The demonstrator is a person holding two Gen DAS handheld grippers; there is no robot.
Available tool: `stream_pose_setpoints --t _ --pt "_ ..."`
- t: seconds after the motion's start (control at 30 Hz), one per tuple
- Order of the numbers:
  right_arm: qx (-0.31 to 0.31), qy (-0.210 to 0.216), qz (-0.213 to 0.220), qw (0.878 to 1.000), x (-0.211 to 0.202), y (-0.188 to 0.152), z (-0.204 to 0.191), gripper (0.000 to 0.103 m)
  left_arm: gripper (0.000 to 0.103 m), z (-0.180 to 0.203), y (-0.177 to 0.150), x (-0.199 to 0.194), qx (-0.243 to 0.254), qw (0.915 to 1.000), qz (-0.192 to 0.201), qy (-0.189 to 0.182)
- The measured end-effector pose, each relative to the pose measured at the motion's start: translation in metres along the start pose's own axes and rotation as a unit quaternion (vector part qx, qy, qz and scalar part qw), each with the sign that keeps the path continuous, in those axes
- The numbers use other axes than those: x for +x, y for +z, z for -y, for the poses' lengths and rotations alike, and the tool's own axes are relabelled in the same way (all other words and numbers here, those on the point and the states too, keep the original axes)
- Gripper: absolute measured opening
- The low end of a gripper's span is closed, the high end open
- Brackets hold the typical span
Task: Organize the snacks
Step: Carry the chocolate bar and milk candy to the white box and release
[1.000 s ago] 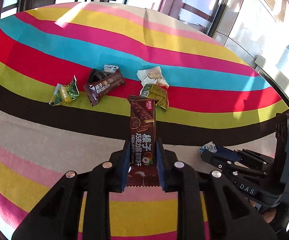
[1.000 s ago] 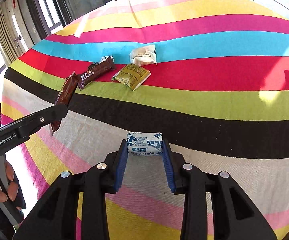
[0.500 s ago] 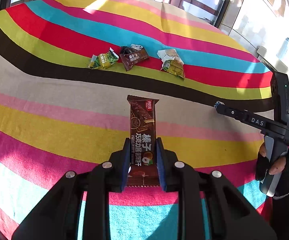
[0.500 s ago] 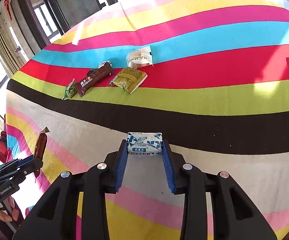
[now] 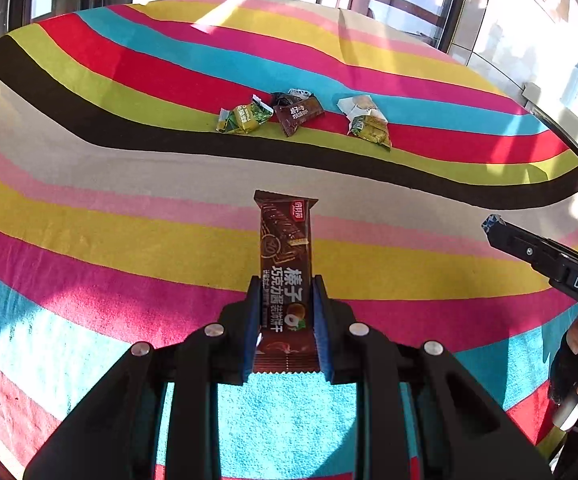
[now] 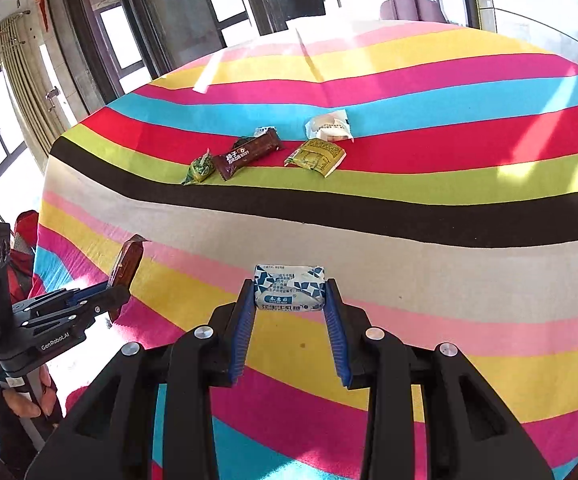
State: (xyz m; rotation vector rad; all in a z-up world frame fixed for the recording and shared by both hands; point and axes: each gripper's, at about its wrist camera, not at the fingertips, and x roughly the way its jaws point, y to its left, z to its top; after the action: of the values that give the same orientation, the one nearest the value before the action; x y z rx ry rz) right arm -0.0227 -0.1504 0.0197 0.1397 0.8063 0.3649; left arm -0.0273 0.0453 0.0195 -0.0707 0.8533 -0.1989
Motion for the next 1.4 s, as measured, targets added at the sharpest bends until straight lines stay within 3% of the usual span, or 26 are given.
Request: stream_pose_setpoints --t 0.43,0.73,1.2,1.4 --pt "-0.047 0.041 -0.005 0.998 -0.008 -0.023 -0.071 0.034 0.024 -0.014 -0.014 -0.029 0.007 0.9996 0.021 0.020" --pt "-0.097 0.080 -0.028 0.992 0.003 -0.041 -0.133 0.034 0.025 -0.047 -0.039 -0.053 -0.003 0.9985 0.026 0.048" --pt "-0.180 0.130 -0.056 0.973 0.011 -0.072 -0.216 0.034 0.025 -0.108 -0.089 -0.111 -0.048 0.9956 0.045 0.066" --pt "-0.223 0.158 -0.064 0.960 0.006 -0.089 -0.254 0.034 0.026 -0.132 -0.120 -0.145 -0.069 0.9918 0.046 0.097"
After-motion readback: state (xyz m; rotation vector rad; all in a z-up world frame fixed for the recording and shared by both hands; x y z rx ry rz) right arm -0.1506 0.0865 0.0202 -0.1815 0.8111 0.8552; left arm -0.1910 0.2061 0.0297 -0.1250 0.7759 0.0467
